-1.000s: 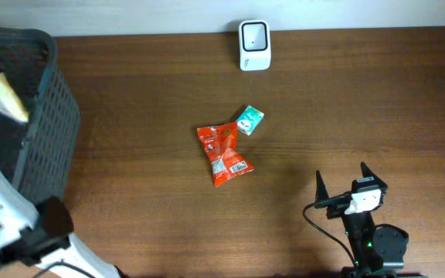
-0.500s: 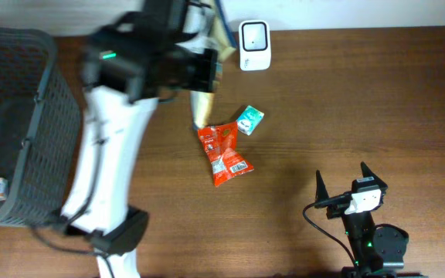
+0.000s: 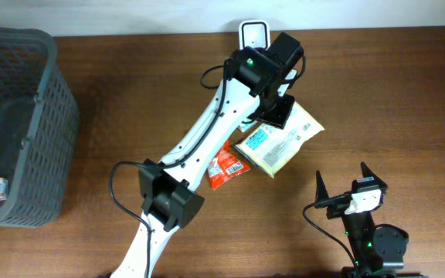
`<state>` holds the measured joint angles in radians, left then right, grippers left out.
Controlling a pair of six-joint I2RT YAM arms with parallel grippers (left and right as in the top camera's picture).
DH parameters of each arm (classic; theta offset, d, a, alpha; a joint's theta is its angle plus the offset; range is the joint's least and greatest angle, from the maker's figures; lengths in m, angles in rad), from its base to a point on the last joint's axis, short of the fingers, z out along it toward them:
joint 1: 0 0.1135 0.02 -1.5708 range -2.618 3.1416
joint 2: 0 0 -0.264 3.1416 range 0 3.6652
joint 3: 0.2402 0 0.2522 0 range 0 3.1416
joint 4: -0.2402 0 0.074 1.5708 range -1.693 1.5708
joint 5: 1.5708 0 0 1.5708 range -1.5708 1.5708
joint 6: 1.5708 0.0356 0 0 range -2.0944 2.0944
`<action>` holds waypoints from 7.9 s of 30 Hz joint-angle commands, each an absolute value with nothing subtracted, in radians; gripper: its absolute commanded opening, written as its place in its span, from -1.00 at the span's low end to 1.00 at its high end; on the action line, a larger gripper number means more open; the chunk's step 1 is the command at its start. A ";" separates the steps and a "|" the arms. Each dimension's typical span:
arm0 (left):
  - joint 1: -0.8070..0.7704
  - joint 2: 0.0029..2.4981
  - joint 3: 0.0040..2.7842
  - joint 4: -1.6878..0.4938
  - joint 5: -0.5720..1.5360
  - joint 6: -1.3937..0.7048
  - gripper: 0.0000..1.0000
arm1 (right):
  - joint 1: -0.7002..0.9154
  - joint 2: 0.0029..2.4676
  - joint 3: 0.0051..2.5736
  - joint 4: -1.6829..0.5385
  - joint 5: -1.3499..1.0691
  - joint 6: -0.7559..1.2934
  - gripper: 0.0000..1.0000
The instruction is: Scan the item barcode
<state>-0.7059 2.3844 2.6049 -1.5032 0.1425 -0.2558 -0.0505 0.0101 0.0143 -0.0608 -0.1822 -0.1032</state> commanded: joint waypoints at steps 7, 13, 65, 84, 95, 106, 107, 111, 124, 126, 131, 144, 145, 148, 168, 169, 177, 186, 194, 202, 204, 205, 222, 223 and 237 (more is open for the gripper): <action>-0.493 2.152 2.815 -1.616 0.118 -0.257 0.57 | -0.046 0.004 0.006 -0.063 -0.183 -0.093 0.97; -0.111 1.924 2.827 -1.688 -0.136 -0.257 0.98 | -0.046 0.004 0.006 -0.063 -0.183 -0.093 0.97; 0.836 1.919 1.401 -0.703 -0.206 -0.204 0.73 | -0.046 0.004 0.006 -0.063 -0.183 -0.093 0.97; 0.834 1.993 1.411 -0.685 -0.181 -0.204 -1.00 | -0.046 0.004 0.006 -0.063 -0.183 -0.093 0.97; 0.834 1.396 1.462 -0.701 0.336 -0.244 -1.00 | -0.046 0.004 0.006 -0.063 -0.183 -0.093 0.97; 0.297 1.115 1.460 -0.720 0.688 -0.305 -1.00 | -0.046 0.004 0.006 -0.063 -0.183 -0.093 0.97; 0.162 1.143 1.459 -0.719 0.635 -0.305 -1.00 | -0.046 0.004 0.006 -0.063 -0.183 -0.093 0.97; -0.227 1.310 1.459 -0.717 0.447 -0.306 -1.00 | -0.046 0.004 0.006 -0.063 -0.183 -0.093 0.97; -0.537 1.831 1.460 -0.629 0.325 -0.306 -0.64 | -0.046 0.004 0.006 -0.063 -0.183 -0.093 0.97; -0.551 1.834 1.460 -0.636 0.324 -0.305 0.20 | -0.046 0.004 0.006 -0.063 -0.183 -0.093 0.97; -0.558 1.832 1.461 -0.647 0.325 -0.305 0.98 | -0.046 0.004 0.006 -0.063 -0.183 -0.093 0.97; -0.348 1.516 1.676 -1.077 -0.049 -0.305 0.98 | -0.046 0.004 0.006 -0.063 -0.183 -0.093 0.97; -0.347 1.521 1.672 -1.098 -0.049 -0.306 0.98 | -0.046 0.004 0.006 -0.063 -0.183 -0.093 0.97; -0.351 1.542 1.643 -1.154 -0.043 -0.306 0.98 | -0.046 0.004 0.006 -0.063 -0.183 -0.093 0.97; -0.385 1.687 1.520 -1.094 0.135 -0.283 0.98 | -0.046 0.004 0.006 0.102 -0.292 -0.041 0.97; -0.385 1.689 1.519 -1.094 0.135 -0.283 0.98 | -0.046 0.004 0.006 0.140 -0.348 -0.021 0.97; -0.385 1.691 1.519 -1.096 0.135 -0.283 0.98 | -0.046 0.004 0.006 0.451 -0.915 0.020 0.97; -0.385 1.691 1.519 -1.093 0.134 -0.283 0.99 | -0.046 0.065 0.344 0.394 -0.488 0.162 0.97; -0.385 1.691 1.519 -1.097 0.134 -0.283 0.98 | -0.046 0.542 0.938 -0.525 -0.607 0.064 0.97; -0.385 1.691 1.519 -1.097 0.134 -0.283 0.98 | -0.046 0.830 0.973 -0.442 -0.997 0.332 0.97; -0.385 1.691 1.519 -1.097 0.135 -0.283 0.98 | -0.046 0.857 0.980 -0.489 -0.892 0.379 0.97; -0.385 1.691 1.519 -1.099 0.135 -0.283 0.98 | -0.046 0.872 0.998 -0.578 -0.792 0.410 0.98; -0.385 1.691 1.519 -1.077 0.126 -0.286 0.98 | 0.082 1.435 1.314 -0.942 -0.452 0.466 1.00; -0.385 1.691 1.519 -1.080 0.091 -0.332 0.99 | 0.099 1.480 1.314 -0.920 -0.458 0.466 0.99; -0.359 1.724 1.519 -1.123 -0.088 -0.504 0.98 | 0.276 1.872 1.314 -0.648 -0.431 0.450 -0.01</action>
<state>-0.3710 1.6871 1.5215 -1.1141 -0.0650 -0.4850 0.2520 1.8286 1.2995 -0.6537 -0.4614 0.4606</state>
